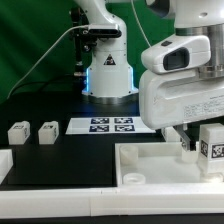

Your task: Assemble one leg

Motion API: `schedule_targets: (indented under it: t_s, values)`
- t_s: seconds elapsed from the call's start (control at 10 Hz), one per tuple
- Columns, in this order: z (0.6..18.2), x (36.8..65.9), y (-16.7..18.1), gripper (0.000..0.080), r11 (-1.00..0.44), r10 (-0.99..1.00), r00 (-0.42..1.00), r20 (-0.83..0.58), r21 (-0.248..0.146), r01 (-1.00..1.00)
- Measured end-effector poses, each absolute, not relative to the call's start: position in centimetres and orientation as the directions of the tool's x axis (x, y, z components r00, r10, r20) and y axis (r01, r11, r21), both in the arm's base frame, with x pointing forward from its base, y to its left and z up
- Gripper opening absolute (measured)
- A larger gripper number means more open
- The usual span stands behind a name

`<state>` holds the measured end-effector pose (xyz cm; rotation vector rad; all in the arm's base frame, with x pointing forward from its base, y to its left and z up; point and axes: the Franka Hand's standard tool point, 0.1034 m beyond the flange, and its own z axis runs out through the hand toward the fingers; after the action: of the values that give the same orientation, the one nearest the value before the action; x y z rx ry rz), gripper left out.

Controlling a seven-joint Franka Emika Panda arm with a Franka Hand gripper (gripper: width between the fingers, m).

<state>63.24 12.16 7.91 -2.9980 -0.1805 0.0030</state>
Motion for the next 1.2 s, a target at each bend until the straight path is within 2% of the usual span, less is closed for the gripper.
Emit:
schedule_targets:
  t_s: [0.2,0.4,0.5,0.6,0.9,1.0,1.2]
  values:
    - [7.83,63.18,12.31,0.0649,-0.983,0.121,0.993,0.008,-0.138,0.121]
    - [7.81,63.17,12.31,0.0386,-0.983,0.121,0.993,0.008,-0.138,0.121]
    - [7.81,63.19,12.25,0.0386,-0.983,0.122,0.993,0.008,-0.137,0.122]
    - [7.76,63.23,11.94,0.03,-0.984,0.119,0.993,0.008,-0.133,0.119]
    - [7.71,63.3,11.92,0.03,-0.988,0.075,0.997,0.01,-0.134,0.075]
    - [7.65,63.56,11.82,0.03,-0.991,-0.001,0.999,0.045,-0.135,0.005]
    - [7.62,63.57,11.7,0.0299,-0.938,-0.322,0.947,0.019,-0.144,-0.316]
